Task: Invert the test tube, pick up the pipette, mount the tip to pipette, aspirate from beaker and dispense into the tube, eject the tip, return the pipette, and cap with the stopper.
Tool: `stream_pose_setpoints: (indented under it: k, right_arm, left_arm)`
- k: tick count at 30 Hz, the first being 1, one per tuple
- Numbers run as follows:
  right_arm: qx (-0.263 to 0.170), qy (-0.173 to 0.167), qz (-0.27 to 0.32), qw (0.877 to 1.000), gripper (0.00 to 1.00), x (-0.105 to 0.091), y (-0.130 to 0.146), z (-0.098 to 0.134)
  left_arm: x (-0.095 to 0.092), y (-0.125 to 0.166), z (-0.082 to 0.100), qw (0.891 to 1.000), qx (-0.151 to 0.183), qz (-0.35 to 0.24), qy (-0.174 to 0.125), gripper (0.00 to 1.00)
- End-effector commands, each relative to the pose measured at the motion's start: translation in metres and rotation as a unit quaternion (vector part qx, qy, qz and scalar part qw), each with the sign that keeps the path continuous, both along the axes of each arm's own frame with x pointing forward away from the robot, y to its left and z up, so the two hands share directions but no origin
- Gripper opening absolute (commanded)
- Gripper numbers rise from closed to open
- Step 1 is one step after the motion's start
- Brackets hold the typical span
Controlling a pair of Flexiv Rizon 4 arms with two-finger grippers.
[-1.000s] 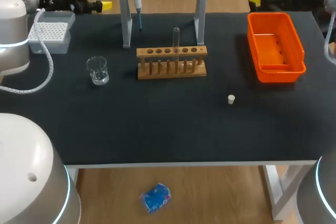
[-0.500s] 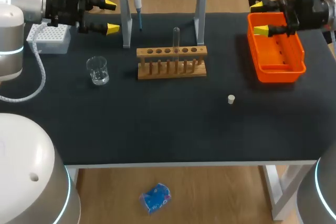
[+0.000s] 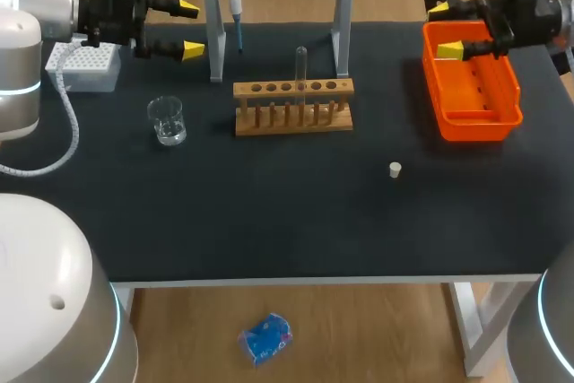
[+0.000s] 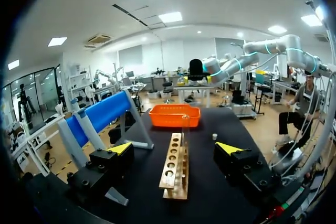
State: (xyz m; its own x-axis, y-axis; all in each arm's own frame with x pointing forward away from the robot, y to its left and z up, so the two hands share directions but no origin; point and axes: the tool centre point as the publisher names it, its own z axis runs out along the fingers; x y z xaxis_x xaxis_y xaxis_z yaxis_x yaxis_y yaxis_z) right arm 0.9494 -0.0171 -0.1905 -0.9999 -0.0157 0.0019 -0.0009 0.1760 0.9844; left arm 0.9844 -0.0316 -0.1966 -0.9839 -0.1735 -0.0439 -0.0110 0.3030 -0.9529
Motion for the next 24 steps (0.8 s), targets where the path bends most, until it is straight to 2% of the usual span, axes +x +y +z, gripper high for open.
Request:
stream_pose_setpoints:
  k: [1,4,5,13,14,24]
  right_arm:
    - [-0.006,0.004,-0.010,1.000,1.00,-0.007,0.013,-0.020]
    - [0.004,0.001,-0.017,1.000,1.00,-0.013,0.023,-0.035]
    - [0.012,0.006,-0.020,1.000,1.00,-0.015,0.027,-0.040]
    - [0.032,0.019,-0.010,0.999,1.00,-0.025,0.067,-0.069]
    - [0.048,0.021,-0.012,0.999,1.00,-0.025,0.075,-0.071]
    - [0.048,0.021,-0.012,0.999,1.00,-0.025,0.075,-0.071]
  left_arm:
    - [-0.008,-0.009,-0.018,1.000,0.002,0.006,0.022,1.00]
    - [-0.013,-0.015,-0.032,0.999,-0.003,0.014,0.028,1.00]
    - [-0.015,-0.017,-0.036,0.999,-0.015,0.016,0.034,1.00]
    - [-0.024,-0.033,-0.049,0.999,-0.022,0.027,0.030,1.00]
    - [-0.024,-0.033,-0.049,0.999,-0.022,0.027,0.030,1.00]
    - [-0.024,-0.033,-0.049,0.999,-0.022,0.027,0.030,1.00]
